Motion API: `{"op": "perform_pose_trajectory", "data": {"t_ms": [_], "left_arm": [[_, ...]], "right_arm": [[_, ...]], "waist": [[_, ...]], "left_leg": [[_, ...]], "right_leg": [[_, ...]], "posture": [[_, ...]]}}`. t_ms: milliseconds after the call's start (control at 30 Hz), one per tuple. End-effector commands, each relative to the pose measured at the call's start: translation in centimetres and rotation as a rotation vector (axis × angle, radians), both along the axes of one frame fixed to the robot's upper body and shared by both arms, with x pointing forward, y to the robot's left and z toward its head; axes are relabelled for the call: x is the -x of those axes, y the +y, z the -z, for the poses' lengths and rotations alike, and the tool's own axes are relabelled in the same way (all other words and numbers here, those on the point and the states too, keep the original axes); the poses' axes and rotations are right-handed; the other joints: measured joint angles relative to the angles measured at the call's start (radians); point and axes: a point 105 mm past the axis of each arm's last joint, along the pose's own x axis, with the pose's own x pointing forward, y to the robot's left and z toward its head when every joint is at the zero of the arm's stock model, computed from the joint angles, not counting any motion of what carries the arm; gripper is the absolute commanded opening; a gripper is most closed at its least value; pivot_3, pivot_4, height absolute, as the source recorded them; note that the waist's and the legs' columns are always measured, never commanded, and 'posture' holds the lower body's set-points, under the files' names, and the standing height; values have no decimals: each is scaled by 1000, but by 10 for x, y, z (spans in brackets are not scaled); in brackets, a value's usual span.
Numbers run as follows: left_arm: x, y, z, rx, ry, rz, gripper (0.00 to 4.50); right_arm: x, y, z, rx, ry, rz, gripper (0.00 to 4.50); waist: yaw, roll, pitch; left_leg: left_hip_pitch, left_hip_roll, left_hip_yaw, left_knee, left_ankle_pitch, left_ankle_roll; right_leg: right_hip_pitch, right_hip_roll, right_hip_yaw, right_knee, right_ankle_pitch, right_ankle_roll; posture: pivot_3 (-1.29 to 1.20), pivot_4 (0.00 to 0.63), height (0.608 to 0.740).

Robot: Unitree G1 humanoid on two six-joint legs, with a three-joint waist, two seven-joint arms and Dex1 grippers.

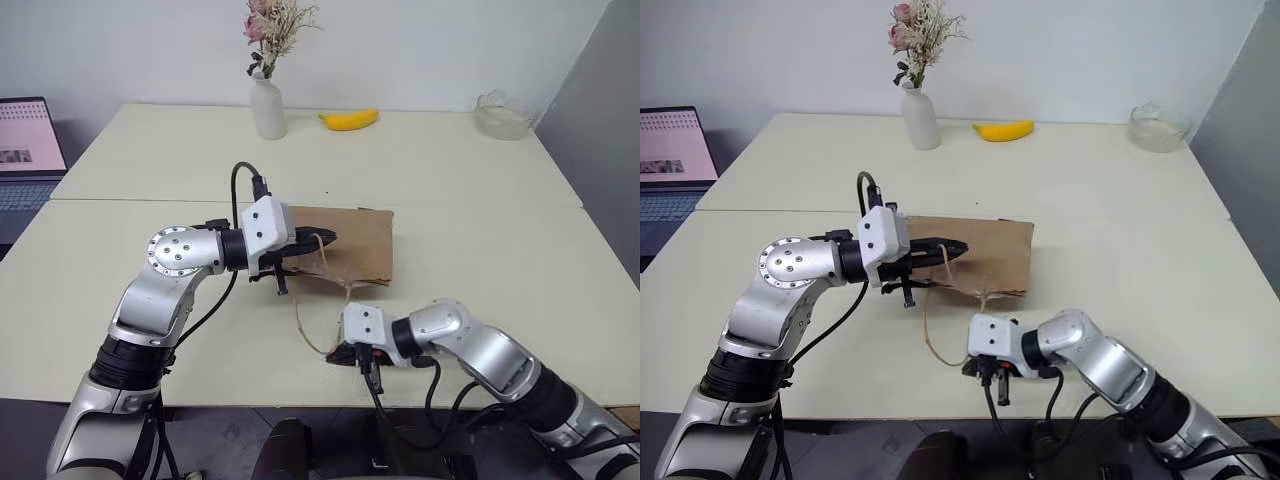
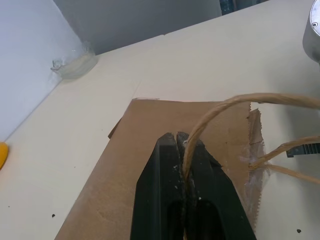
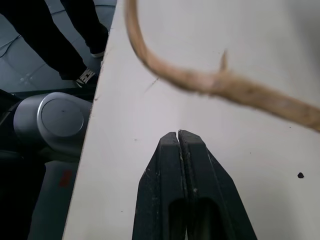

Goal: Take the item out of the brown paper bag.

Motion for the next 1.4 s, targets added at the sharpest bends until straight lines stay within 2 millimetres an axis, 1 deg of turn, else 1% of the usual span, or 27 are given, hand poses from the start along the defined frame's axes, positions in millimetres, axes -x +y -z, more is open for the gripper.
{"op": "perform_pose_trajectory", "data": {"t_ms": [33, 67, 133, 167, 200, 267, 333, 433, 500, 633, 833, 1033, 1133, 1267, 1300, 1400], "left_arm": [[7, -4, -6, -3, -38, 28, 0], [7, -4, -5, -2, -36, 29, 0], [7, -5, -5, 0, -34, 30, 0], [7, -5, -5, 0, -34, 31, 0], [7, -5, -5, -3, -33, 33, 0], [6, -4, -4, -10, -33, 36, 0], [6, -4, -4, -14, -32, 38, 0], [5, -3, -3, -18, -29, 40, 0], [4, -3, -3, -21, -28, 41, 0], [2, -3, -2, -25, -27, 41, 0], [2, -2, -2, -27, -30, 38, 0], [3, 0, -2, -25, -33, 28, 0], [3, 0, -2, -24, -33, 25, 0], [1, -1, -4, -19, -34, 20, 0], [0, -1, -5, -14, -34, 13, 0], [-6, -1, -9, 1, -32, -18, 0]], "right_arm": [[16, -12, -31, -58, -68, -73, 690], [20, -17, -33, -46, -78, -78, 964], [20, -24, -38, -33, -129, -58, 1702], [23, -29, -41, -26, -138, -70, 1990], [27, -35, -44, -20, -140, -80, 2379], [32, -42, -50, -14, -176, -107, 2379], [33, -43, -53, -18, -225, -124, 2379], [26, -36, -61, -20, -343, -158, 2379], [20, -29, -62, -12, -399, -187, 2379], [8, -16, -49, 55, -483, -263, 2379], [-3, -5, -32, 150, -581, -383, 2379], [-12, 11, -24, 175, -686, -430, 2379], [-10, 14, -20, 177, -694, -444, 1807], [-7, 12, -14, 183, -687, -447, 449], [-8, 12, -12, 184, -685, -440, 40], [-9, 7, -5, 203, -677, -417, 12]], "waist": [[1, 0, 0], [1, 0, 0], [1, 0, 0], [1, 0, 0], [2, 0, 0], [2, 0, 0], [0, 0, 0], [-2, 0, 0], [-3, 0, 0], [-2, 0, 0], [-1, 0, 0], [-1, 0, 0], [0, 0, 0], [1, 0, 0], [1, 0, 0], [1, 0, 0]], "left_leg": [[0, 0, 0, 0, 0, 0], [0, 0, 0, 0, 0, 0], [0, 0, 0, 0, 0, 0], [0, 0, 0, 0, 0, 0], [0, 0, 0, 0, 0, 0], [0, 0, 0, 0, 0, 0], [1, 0, 1, 0, 0, 0], [1, 1, 1, 0, 0, 0], [1, 1, 2, 0, 0, 0], [1, 0, 2, 0, 0, 0], [1, 0, 1, 0, 0, 0], [1, 0, 1, 0, 0, 0], [1, 0, 1, 0, 0, 0], [1, 0, 1, 0, 0, 0], [1, 0, 1, 0, 0, 0], [1, 0, 1, 0, 0, 0]], "right_leg": [[0, 0, 0, 0, 0, 0], [0, 0, 0, 0, 0, 0], [0, 0, 0, 0, 0, 0], [0, 0, 0, 0, 0, 0], [0, 0, 0, 0, 0, 0], [0, 0, 0, 0, 0, 0], [0, 0, 0, 0, 0, 0], [0, 0, 0, 0, 0, 0], [0, 1, 0, 0, 0, 0], [0, 1, 0, 0, 0, 0], [0, 0, 0, 0, 0, 0], [0, 0, 0, 1, 0, -1], [0, 0, 0, 1, 0, -1], [0, 0, 0, 1, 0, -1], [0, 0, 0, 1, 0, -1], [0, 0, 0, 1, 0, -1]], "posture": [[0, 150, 740], [0, 150, 740], [0, 150, 740], [0, 150, 740], [0, 150, 740], [0, 150, 740], [0, 150, 740], [0, 150, 740], [0, 150, 740], [0, 150, 740], [0, 150, 740], [0, 150, 740], [0, 150, 740], [0, 150, 740], [0, 150, 740], [0, 150, 740]]}}
